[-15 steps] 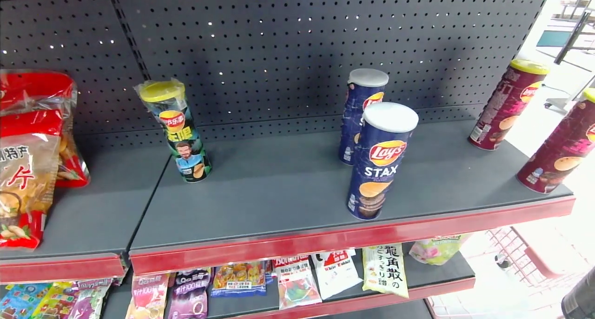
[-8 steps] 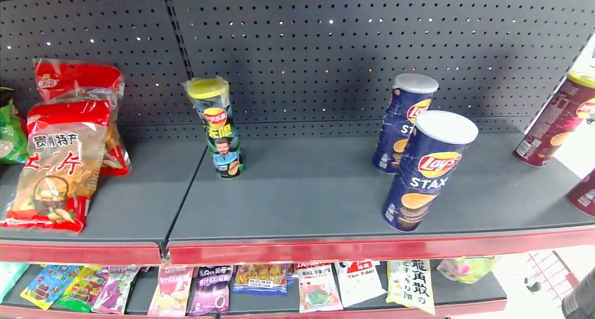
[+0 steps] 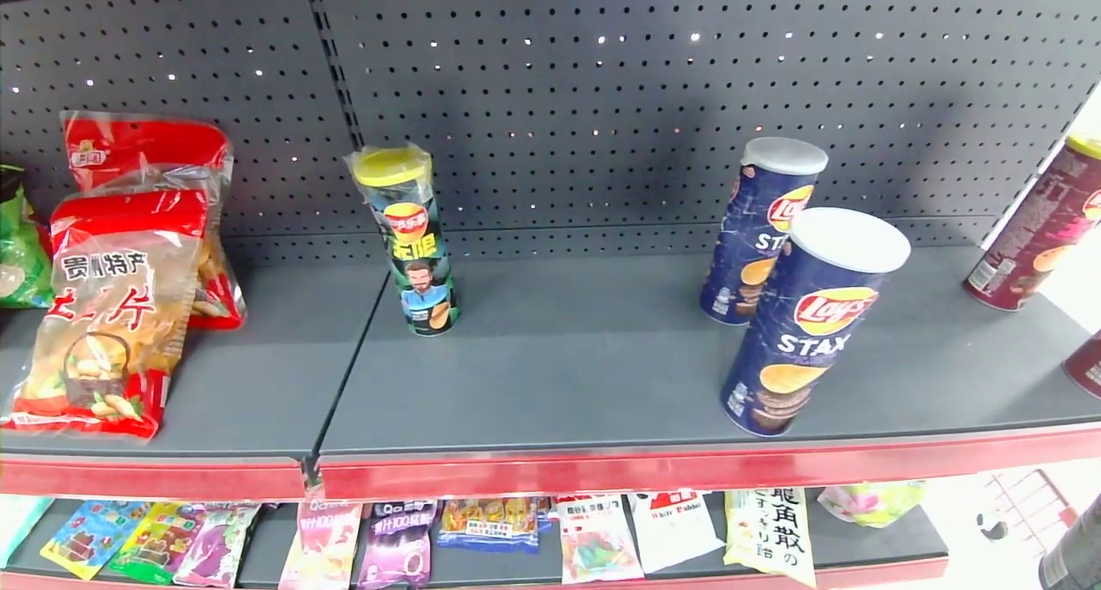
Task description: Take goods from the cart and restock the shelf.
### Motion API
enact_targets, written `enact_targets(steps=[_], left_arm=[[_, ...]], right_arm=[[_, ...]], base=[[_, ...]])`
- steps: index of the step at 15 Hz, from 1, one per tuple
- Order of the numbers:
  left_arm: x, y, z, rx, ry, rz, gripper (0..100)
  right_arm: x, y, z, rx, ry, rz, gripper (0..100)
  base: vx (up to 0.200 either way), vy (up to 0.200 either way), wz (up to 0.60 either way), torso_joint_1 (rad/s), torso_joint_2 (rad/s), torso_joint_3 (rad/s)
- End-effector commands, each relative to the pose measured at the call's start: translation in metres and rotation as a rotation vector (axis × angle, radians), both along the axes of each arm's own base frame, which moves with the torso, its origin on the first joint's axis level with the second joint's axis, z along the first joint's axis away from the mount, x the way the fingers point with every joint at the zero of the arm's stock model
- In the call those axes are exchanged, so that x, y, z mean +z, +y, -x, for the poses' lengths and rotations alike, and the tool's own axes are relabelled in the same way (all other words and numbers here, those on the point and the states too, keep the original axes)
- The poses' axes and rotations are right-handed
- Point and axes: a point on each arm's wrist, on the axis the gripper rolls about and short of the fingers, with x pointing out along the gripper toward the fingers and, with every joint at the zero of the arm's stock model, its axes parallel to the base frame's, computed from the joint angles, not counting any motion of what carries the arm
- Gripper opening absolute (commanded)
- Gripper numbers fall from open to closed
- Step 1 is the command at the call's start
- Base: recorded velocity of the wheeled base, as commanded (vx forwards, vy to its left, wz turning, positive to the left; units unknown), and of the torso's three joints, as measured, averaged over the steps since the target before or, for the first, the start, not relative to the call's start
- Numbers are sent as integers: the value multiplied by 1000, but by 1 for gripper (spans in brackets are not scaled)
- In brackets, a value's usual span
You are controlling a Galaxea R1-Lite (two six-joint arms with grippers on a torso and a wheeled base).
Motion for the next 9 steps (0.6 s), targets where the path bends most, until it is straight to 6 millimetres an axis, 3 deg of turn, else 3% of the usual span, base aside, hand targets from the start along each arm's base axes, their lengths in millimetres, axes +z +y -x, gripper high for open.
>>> enact_targets(steps=[1, 9], left_arm=[[-1, 0, 0, 1, 4, 0, 100], [-1, 0, 0, 1, 2, 0, 100]], right_arm=[[0, 0, 0, 1, 2, 1, 0], [0, 0, 0, -1, 2, 1, 0]], base=[[0, 200, 0, 7, 2, 7], [0, 200, 0, 1, 2, 5]])
